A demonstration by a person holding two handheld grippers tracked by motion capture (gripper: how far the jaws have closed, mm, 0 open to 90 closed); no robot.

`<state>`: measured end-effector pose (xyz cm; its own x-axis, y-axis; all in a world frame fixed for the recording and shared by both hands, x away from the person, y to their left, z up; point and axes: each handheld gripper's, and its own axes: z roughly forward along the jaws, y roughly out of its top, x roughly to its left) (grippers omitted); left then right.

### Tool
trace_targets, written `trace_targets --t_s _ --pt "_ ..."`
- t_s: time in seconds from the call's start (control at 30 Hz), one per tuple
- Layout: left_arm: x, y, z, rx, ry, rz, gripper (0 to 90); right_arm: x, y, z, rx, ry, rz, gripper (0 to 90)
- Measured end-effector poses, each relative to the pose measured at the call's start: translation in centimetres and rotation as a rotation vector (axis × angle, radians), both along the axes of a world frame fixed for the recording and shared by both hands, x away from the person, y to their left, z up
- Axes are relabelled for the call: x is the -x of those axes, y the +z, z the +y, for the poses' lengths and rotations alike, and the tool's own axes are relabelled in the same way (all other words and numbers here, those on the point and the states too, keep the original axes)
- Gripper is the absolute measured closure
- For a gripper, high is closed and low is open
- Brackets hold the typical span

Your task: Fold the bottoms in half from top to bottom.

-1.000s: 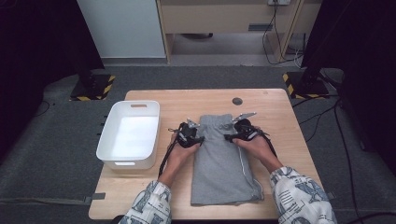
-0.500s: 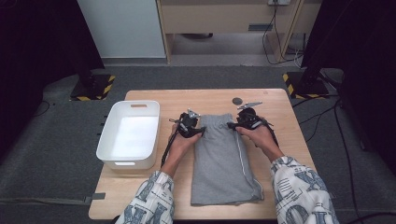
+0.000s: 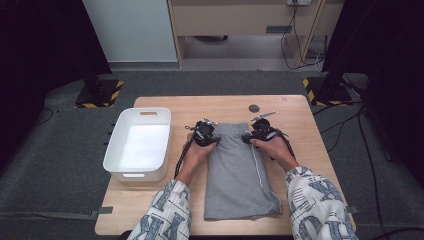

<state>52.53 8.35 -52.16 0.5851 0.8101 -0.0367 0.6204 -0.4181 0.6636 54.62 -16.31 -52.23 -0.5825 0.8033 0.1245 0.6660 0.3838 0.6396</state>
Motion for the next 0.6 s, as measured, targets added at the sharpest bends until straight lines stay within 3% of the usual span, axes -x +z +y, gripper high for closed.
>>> trace_targets --t_s 0.2,0.33,0.6 --pt "-0.09 -0.13 0.07 0.021 -0.003 0.007 64.5 -0.16 -0.1 -0.14 -0.051 -0.003 0.017 44.3" --pt "-0.03 -0.12 -0.05 0.018 -0.004 0.007 66.1 -0.11 -0.21 0.26 -0.103 0.021 0.039 52.2" --pt "0.06 -0.11 -0.29 0.016 -0.015 0.005 71.5 -0.21 -0.28 0.5 -0.118 0.028 0.058 69.8"
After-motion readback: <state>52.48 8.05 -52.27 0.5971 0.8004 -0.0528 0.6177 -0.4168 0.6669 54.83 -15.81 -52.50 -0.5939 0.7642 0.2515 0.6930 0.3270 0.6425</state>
